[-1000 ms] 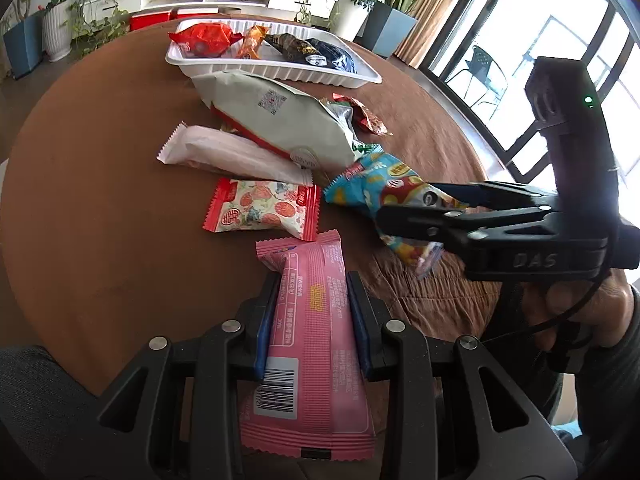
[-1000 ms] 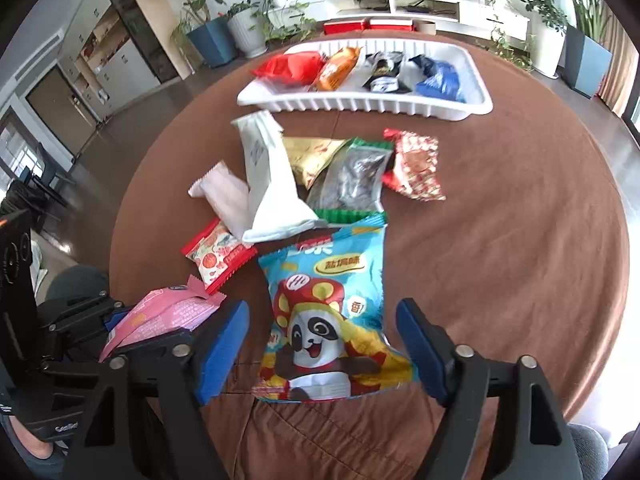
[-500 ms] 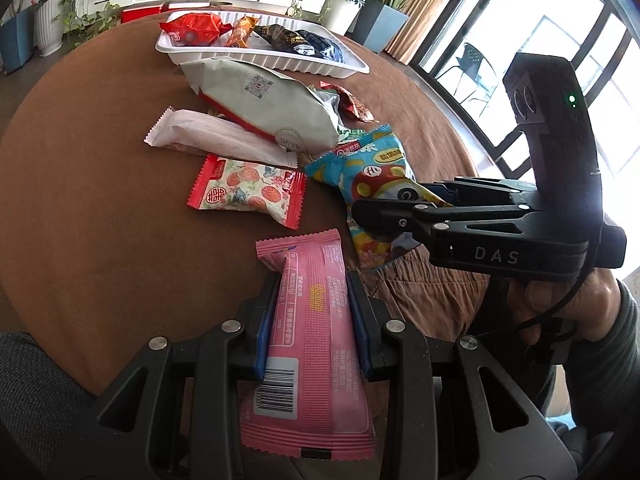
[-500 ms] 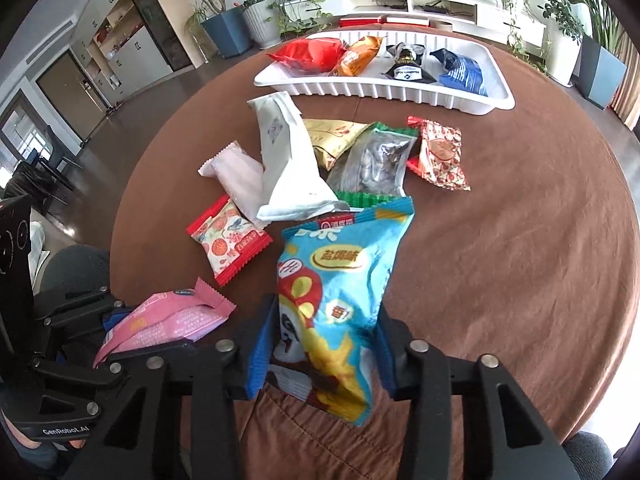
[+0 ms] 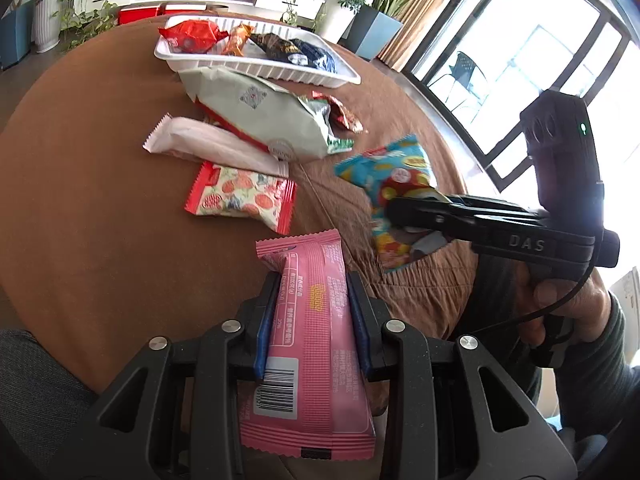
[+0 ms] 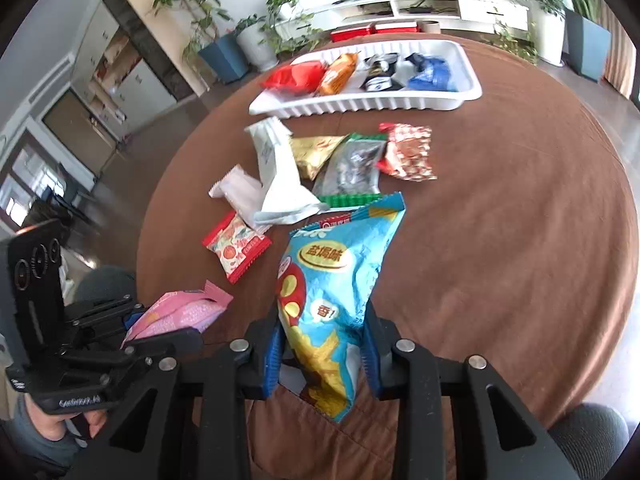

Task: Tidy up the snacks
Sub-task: 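Carry both snacks over the white tray and lower them in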

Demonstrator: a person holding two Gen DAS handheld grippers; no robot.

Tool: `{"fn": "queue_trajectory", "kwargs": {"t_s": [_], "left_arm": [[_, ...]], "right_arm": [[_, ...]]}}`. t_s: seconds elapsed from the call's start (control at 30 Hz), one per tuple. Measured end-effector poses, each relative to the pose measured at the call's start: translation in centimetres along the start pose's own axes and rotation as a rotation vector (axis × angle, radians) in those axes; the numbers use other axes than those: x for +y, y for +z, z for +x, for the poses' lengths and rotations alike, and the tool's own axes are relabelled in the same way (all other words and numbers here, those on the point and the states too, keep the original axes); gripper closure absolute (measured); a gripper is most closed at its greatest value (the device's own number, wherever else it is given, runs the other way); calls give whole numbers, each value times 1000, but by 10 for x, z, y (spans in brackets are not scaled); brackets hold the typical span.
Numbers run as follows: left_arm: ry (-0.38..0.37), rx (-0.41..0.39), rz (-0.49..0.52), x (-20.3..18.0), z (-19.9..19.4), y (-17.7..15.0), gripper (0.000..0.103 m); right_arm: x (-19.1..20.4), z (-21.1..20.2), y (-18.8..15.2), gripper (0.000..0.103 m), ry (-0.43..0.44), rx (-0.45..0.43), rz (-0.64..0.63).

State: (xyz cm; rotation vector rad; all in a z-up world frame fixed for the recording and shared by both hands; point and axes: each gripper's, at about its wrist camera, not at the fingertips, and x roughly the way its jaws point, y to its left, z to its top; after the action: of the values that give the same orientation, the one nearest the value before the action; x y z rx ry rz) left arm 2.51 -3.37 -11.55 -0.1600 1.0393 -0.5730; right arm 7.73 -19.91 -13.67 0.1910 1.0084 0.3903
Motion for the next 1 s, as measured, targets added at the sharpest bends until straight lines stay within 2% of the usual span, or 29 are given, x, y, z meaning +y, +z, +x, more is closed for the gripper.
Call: {"fn": "queue_trajectory", "kwargs": {"t_s": [0.3, 0.53, 0.77, 1.0], "left_arm": [[12, -66, -29, 17, -22, 19, 73], [31, -131, -41, 39, -42, 56, 73], [84, -220, -8, 57, -59, 129, 73], [121, -262, 50, 66, -51, 209, 73]], "right_arm": [[-29, -26, 8, 67, -9, -74, 84], [-52, -41, 26, 67, -37, -131, 126], [-64, -70, 74, 67, -62, -236, 120], [-51, -74, 141, 67, -35, -322, 43]]}}
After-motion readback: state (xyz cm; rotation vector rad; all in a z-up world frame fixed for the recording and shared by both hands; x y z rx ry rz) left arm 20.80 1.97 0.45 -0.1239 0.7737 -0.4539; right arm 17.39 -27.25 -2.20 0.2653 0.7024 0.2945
